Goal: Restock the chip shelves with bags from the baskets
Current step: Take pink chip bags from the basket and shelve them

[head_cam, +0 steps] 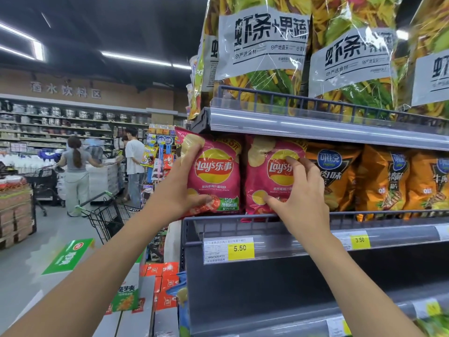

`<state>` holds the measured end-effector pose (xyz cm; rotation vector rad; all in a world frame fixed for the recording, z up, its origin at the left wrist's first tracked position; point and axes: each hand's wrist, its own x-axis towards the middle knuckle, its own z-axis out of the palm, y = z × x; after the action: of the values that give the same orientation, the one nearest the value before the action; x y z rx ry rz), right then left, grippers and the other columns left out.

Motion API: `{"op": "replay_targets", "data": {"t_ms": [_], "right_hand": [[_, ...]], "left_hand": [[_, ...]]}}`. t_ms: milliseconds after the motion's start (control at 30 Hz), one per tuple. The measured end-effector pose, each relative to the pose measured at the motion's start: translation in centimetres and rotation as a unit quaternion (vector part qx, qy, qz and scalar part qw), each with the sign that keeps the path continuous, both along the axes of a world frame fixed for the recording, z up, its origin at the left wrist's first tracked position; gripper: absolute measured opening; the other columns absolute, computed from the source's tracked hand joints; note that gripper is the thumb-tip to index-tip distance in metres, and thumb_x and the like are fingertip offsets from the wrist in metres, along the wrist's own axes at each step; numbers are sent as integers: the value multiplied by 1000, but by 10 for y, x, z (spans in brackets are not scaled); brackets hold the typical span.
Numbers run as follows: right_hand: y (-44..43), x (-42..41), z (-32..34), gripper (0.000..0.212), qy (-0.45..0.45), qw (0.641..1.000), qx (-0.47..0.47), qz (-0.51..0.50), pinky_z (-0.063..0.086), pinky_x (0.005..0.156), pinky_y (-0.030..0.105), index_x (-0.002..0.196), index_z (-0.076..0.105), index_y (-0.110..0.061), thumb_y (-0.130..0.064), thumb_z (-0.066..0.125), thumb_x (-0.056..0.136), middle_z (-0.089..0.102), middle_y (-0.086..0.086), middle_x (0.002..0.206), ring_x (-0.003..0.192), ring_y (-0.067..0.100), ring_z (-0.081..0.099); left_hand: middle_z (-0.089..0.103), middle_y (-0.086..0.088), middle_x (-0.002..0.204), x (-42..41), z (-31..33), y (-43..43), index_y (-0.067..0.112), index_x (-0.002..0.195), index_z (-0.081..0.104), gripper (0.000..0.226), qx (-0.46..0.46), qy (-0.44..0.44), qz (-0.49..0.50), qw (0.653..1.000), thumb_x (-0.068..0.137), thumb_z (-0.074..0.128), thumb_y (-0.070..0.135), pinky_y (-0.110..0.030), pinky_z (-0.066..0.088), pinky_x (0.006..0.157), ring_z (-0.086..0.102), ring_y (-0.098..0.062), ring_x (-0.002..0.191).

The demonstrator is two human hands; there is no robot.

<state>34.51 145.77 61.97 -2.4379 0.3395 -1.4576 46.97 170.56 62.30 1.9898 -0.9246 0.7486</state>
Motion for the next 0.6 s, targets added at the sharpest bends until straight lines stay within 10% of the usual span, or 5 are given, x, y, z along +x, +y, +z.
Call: {"op": "replay_targets", "data": {"t_ms": [600], "right_hand": [[-7, -19, -3, 76, 12, 997, 18, 75, 38, 112, 43, 150, 39, -25, -49, 74, 87, 24, -1, 161, 148, 23, 24]], "left_hand": [[18, 10, 172, -16, -6, 19, 63, 157, 3, 116, -13, -7, -44, 999, 77, 86, 47, -56, 37, 121, 26, -15, 157]]}}
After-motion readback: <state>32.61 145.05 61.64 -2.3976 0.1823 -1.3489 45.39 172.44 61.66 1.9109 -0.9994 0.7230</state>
